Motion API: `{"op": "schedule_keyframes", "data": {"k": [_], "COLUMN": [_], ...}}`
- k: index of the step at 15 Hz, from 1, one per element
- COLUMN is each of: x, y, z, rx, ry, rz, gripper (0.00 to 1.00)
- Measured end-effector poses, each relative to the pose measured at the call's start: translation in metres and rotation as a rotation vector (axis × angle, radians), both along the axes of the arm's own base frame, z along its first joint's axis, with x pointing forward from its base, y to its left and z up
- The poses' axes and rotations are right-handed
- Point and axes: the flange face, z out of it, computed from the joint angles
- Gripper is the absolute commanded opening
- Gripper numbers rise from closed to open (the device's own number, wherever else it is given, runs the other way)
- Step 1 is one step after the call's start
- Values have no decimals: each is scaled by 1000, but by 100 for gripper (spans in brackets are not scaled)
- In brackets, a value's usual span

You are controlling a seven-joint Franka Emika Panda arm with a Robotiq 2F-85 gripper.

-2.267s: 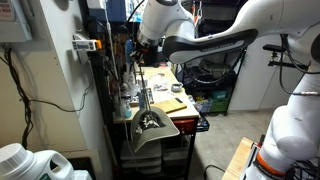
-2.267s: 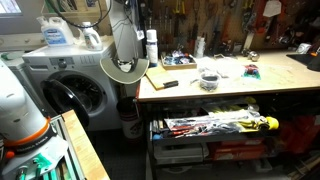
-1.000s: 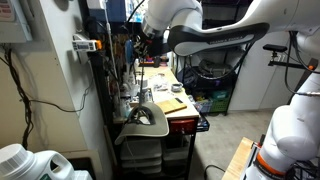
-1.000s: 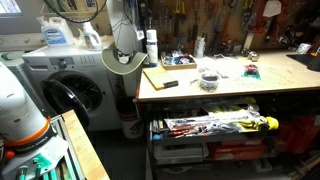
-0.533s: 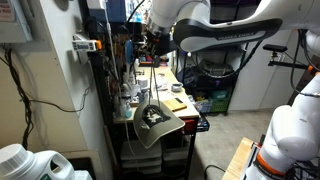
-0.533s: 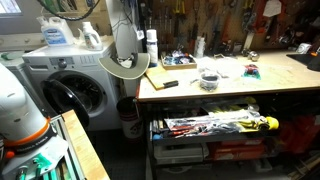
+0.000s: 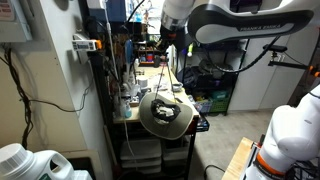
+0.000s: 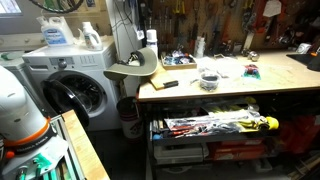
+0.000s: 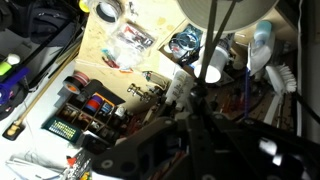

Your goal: Place the hat on the table

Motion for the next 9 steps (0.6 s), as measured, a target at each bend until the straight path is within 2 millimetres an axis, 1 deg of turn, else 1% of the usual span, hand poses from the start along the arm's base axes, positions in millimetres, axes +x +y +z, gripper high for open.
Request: {"op": "schedule_keyframes", "data": {"k": [2,5,9], "x": [-8,-13,-18], "y": [-6,-16,-34], "z": [4,8,9], "rx": [-64,-144,-199], "ry": [20,29,43], "rz": [65,183,240], "gripper": [1,1,1]}}
